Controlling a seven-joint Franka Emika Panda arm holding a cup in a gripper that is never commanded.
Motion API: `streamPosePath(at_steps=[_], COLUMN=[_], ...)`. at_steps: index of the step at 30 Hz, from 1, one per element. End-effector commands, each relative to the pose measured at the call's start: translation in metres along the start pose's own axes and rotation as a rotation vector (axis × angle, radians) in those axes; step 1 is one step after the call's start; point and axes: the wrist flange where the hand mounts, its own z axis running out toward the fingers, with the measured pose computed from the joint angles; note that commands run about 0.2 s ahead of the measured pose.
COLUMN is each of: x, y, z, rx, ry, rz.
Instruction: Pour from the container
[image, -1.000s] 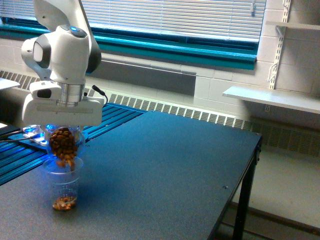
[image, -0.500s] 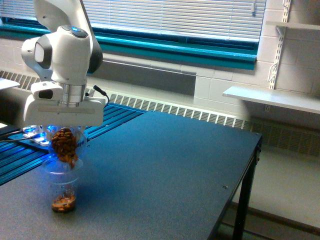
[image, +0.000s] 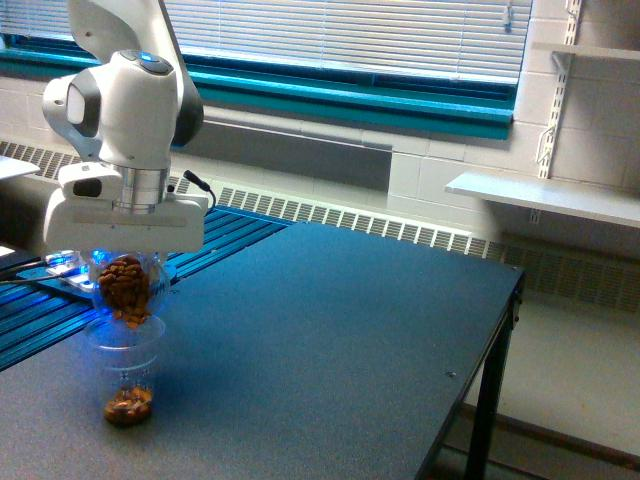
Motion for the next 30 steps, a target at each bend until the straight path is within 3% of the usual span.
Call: streamPosePath(at_steps=[1, 15, 30], x=[0.007, 0.016, 0.015], y=[0.006, -0.001, -0.002], z=[0.000, -0.012, -0.010], rx=[-0.011, -0.016, -0.073], ry=[0.006, 0.033, 0.040], rz=[0.007, -0.017, -0.068])
